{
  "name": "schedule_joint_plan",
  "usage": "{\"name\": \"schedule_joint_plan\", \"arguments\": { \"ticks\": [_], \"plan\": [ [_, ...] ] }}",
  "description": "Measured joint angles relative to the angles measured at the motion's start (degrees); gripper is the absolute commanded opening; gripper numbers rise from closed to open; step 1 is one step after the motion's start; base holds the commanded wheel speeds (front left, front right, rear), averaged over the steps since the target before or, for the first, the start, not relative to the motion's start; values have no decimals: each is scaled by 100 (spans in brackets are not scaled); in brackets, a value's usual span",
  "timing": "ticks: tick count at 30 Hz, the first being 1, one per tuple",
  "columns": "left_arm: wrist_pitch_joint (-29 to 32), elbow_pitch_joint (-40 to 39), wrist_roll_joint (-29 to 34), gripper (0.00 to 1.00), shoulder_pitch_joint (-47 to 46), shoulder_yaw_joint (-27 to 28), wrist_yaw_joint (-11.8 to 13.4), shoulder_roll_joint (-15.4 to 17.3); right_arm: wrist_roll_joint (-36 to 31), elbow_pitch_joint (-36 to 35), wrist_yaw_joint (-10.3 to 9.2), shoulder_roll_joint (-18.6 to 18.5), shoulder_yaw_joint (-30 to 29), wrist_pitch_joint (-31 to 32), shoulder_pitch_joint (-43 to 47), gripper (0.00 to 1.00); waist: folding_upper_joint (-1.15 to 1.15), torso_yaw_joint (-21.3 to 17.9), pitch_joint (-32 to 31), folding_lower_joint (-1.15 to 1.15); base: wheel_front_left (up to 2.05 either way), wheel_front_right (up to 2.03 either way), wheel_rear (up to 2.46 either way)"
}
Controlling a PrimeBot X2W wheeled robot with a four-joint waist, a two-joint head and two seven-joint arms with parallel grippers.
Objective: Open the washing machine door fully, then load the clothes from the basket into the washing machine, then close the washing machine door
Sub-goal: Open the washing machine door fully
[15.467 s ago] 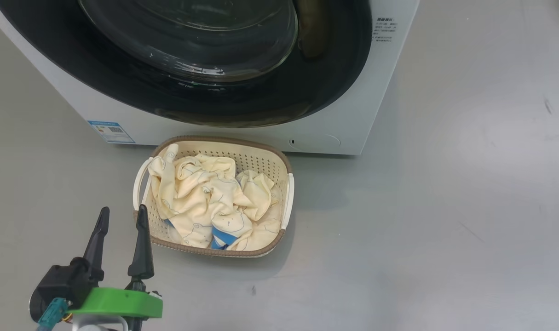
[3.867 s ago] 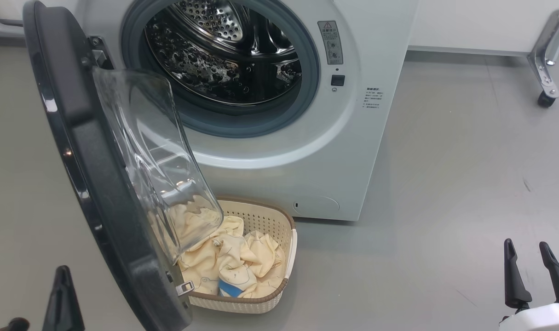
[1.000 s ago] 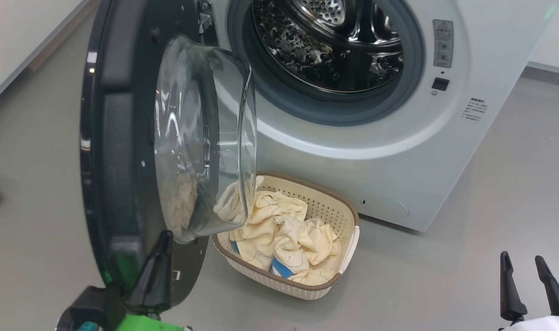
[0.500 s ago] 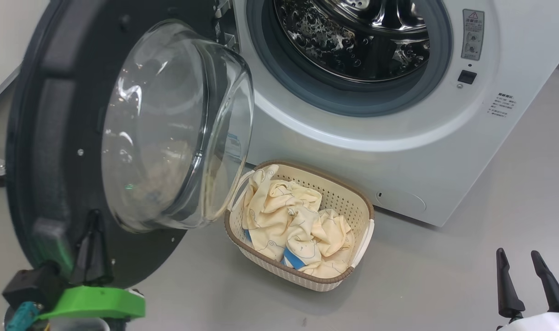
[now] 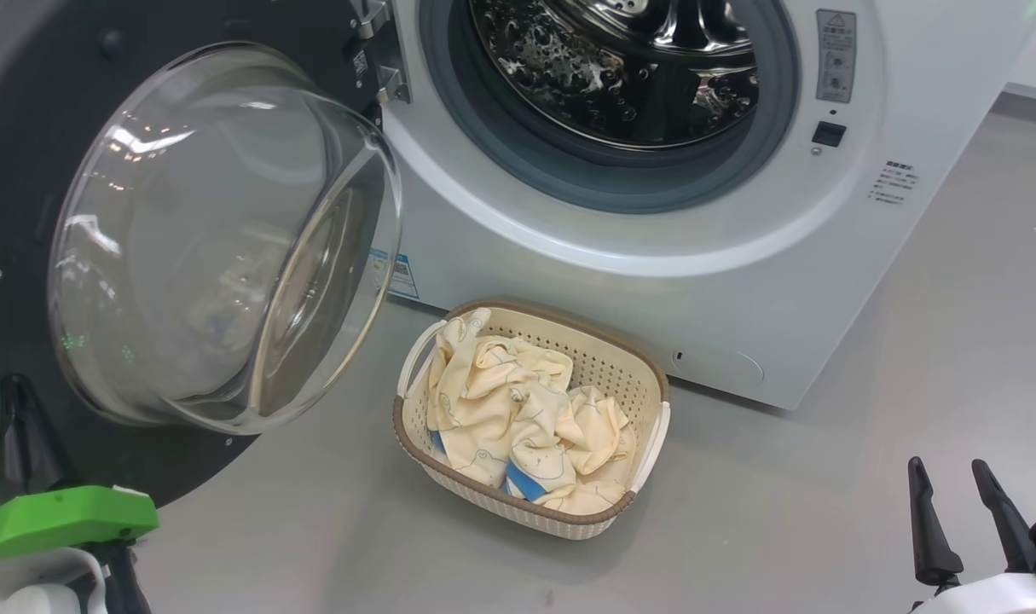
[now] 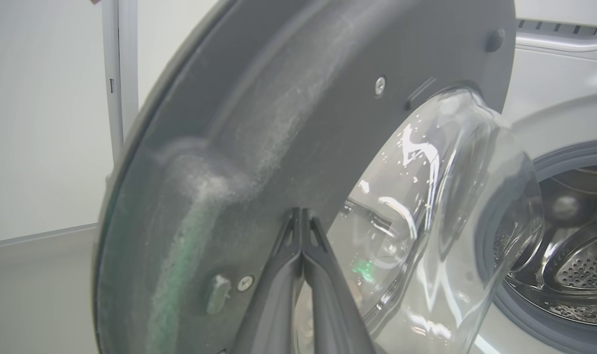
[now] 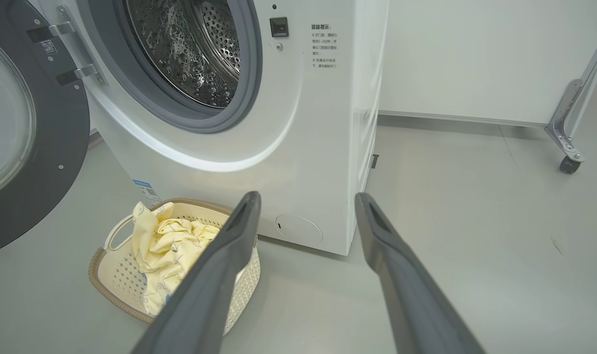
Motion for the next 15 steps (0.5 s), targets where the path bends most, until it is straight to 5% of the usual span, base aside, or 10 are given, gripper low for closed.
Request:
{"name": "schedule_joint_plan", "arguments": {
  "ticks": [15],
  "plan": [
    [-74, 1491, -41, 0, -809, 792, 0, 308, 51, 124, 0, 4, 47, 0, 2, 100, 0, -369, -213, 0, 0, 0, 0]
  ]
}}
